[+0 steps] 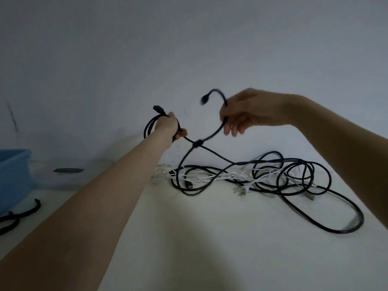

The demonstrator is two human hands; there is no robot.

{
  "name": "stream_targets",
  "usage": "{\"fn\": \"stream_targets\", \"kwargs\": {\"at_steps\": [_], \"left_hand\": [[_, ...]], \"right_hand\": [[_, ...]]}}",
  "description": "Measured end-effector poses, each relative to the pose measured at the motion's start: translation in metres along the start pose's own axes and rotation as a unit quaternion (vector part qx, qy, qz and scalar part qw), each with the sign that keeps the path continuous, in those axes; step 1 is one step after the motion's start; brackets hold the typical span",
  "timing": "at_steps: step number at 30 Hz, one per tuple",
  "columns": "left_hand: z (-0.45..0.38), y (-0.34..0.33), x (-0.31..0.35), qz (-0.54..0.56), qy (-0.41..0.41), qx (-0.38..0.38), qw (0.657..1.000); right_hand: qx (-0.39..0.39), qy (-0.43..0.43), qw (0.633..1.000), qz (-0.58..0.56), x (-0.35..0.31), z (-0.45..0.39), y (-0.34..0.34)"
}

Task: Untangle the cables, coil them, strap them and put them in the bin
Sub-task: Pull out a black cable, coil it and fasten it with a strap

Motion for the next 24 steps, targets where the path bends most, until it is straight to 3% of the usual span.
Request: {"fn": "stream_targets", "kwargs": {"at_steps": [4,8,13,16,20,24], "left_hand": [[0.006,0.0,0.013,0.036,-0.009,-0.016,0.999],[0.009,0.002,0.025,0.039,-0.033,-0.026,0.998],[0.015,-0.003,0.037,0.062,-0.046,-0.049,0.996],[0.022,-0.007,0.044,0.07,-0.058,-0.07,0.993],[0.027,-0.013,0.052,0.093,-0.078,-0.097,0.988],[0.031,-0.018,0.05,0.087,-0.076,-0.143,0.983]], "right_hand": [[-0.138,-0.095,0.984,0.066,0.03,-0.005,-0.024],[-0.149,-0.16,0.969,0.114,0.062,-0.024,-0.039],[-0.069,-0.168,0.977,0.112,0.088,-0.042,-0.05],[0.051,-0.116,0.988,0.086,0.08,-0.05,-0.033],[0.216,-0.055,0.954,0.198,0.064,-0.044,0.006],[0.212,-0.02,0.97,0.118,0.066,-0.042,0.007]]}}
Point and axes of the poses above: each hand's wrist, its own z-axis away from the middle knuckle, its own y-axis out of the back of the hand, x = y × z, the point moved 4 cm from there along -z, towards the middle knuckle, and after that the axes turned 1 degree about -x, right-handed, at the moved point
